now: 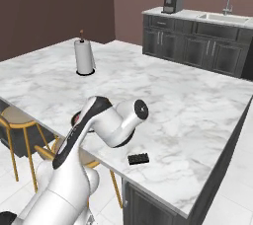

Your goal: Take the cinnamon bottle from the cabinet and place it on the dining table, next to the plate with the cupcake. Then take the chocolate from the dining counter and place it on the cupcake plate.

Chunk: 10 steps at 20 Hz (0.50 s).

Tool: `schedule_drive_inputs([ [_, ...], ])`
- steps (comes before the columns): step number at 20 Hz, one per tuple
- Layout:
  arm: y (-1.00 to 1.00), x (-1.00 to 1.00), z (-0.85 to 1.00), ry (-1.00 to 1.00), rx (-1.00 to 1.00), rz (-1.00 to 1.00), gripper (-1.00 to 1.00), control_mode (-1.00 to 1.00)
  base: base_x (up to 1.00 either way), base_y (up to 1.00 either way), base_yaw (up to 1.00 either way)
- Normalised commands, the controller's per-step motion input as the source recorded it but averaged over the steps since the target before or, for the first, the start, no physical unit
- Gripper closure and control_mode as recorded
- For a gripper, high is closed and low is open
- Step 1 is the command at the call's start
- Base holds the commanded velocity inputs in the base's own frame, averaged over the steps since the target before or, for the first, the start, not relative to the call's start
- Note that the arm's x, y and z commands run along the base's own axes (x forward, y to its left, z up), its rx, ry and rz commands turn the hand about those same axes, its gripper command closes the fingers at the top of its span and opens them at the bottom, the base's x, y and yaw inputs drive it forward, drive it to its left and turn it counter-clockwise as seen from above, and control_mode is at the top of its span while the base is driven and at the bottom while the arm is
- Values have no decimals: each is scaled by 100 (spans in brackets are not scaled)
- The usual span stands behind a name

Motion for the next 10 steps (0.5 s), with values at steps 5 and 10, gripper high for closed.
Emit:
schedule_drive_inputs([
  [5,-9,50,-16,0,0,1,100,-100,0,0,0],
  [10,-21,36,-24,0,0,1,100,-100,0,0,0],
])
